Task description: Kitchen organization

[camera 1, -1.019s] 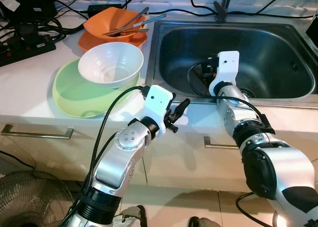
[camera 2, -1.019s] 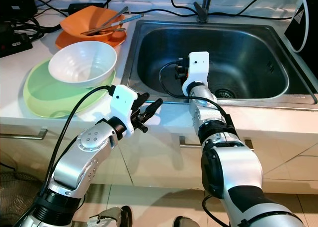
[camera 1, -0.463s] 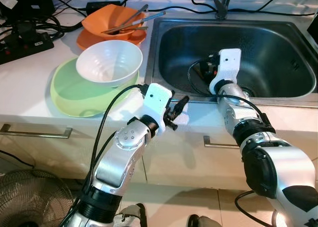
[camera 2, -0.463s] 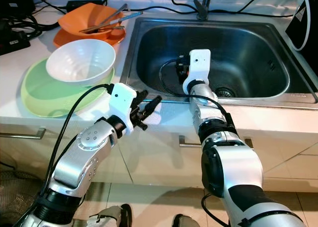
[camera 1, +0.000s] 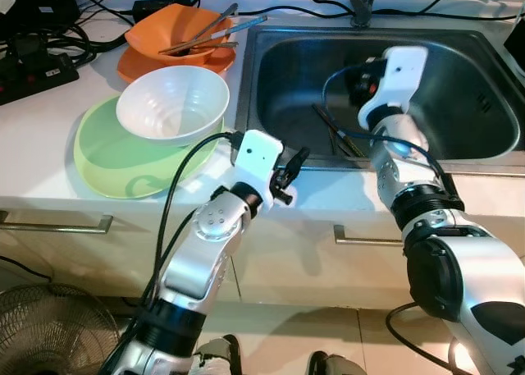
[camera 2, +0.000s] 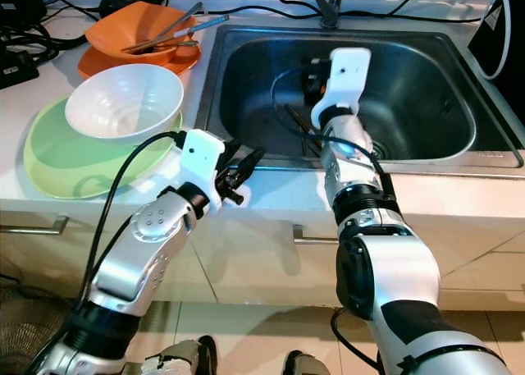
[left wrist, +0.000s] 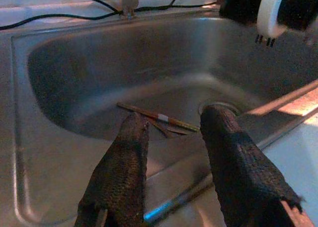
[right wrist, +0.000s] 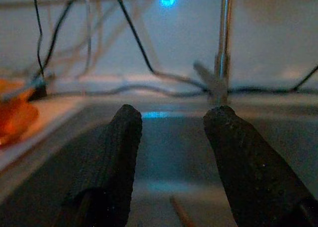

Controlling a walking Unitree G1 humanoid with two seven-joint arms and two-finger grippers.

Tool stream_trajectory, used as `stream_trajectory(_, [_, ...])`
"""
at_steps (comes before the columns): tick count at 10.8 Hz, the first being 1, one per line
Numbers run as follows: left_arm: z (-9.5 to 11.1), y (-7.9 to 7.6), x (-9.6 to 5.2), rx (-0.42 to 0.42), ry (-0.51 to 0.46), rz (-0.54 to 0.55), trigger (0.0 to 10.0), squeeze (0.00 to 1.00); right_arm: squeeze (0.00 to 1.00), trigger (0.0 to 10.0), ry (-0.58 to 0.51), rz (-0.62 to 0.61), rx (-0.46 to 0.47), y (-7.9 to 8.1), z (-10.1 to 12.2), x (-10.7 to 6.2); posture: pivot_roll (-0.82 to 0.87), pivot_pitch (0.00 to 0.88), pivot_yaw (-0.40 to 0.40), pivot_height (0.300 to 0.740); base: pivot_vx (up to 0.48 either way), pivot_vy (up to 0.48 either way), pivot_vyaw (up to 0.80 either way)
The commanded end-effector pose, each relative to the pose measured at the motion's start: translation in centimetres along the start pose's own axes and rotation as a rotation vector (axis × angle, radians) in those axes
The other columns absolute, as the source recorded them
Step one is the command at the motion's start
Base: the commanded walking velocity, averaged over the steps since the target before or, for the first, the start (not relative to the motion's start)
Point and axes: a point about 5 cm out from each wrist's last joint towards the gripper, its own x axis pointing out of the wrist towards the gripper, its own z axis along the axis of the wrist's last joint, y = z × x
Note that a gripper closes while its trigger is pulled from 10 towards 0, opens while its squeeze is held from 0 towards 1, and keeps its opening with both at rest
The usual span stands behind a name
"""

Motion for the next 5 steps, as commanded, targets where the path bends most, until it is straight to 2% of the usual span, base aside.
stream_trajectory(1, [-0.4,0.3,0.2,0.01,0.006,0.027,10.0,0.0,0.0,10.0,-0.09,-0.007,0.002,-0.4,1.3,0.0,0.1,0.127,-0.003,0.74,0.0,0.0,0.0])
stream_trajectory(3, [-0.2,0.8,0.2,0.042,-0.019,0.058,10.0,0.0,0.0,10.0,-0.137,-0.021,0.011,-0.7,1.4,-1.1,0.09,0.124,-0.007,0.74,0.0,0.0,0.0])
stream_trajectory(5, [-0.2,1.6,0.3,0.07,-0.032,0.097,10.0,0.0,0.0,10.0,-0.15,-0.046,0.01,-1.0,0.9,-3.4,0.07,0.123,-0.007,0.74,0.0,0.0,0.0])
